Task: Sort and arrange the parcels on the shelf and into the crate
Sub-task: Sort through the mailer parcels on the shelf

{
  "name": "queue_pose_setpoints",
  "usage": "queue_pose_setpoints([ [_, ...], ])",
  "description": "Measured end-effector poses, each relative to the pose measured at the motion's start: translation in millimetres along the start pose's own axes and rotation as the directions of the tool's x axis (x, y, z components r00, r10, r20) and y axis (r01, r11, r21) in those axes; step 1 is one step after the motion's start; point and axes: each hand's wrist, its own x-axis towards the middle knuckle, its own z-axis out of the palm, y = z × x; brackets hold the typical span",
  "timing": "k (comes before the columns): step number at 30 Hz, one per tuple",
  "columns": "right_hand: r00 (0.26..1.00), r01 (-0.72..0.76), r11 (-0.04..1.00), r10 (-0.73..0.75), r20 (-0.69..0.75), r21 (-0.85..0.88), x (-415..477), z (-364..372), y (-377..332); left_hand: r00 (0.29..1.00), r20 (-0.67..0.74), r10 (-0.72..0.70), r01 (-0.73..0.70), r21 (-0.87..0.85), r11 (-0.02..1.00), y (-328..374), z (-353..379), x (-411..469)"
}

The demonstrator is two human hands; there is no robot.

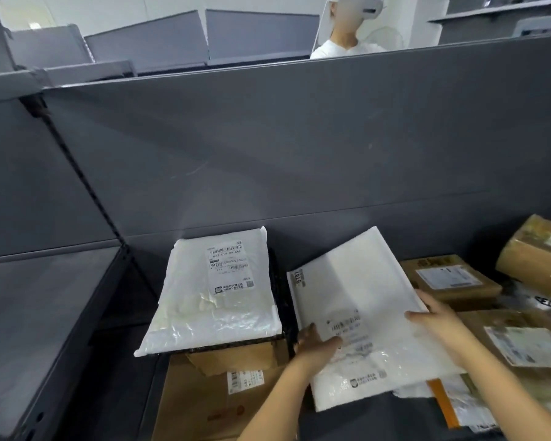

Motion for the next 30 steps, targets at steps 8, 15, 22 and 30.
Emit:
queue_pose_setpoints([
  [8,0.978,0.208,0.974,-0.205,-0.04,0.09,27.6,-120.4,-44.4,0.938,-0.03,0.346,-0.346,-0.012,0.938,61.0,-5.6,-28.9],
  [15,0.989,0.15,0.981,-0.151,0.001,0.123,9.1,-87.5,-57.1,0.957,-0.112,0.268,-0.271,-0.015,0.962,77.1,-18.8,-30.8],
  [22,1.0,-0.003,0.99,0.0,0.019,0.141,5.1,-15.1,14.2,0.995,-0.082,0.051,-0.045,0.07,0.996,10.7,11.0,-7.7],
  [30,0.987,-0.159,0.972,0.157,0.028,0.172,21.5,19.7,79.7,0.999,-0.037,0.017,-0.016,0.037,0.999,-41.8,32.3,12.9],
])
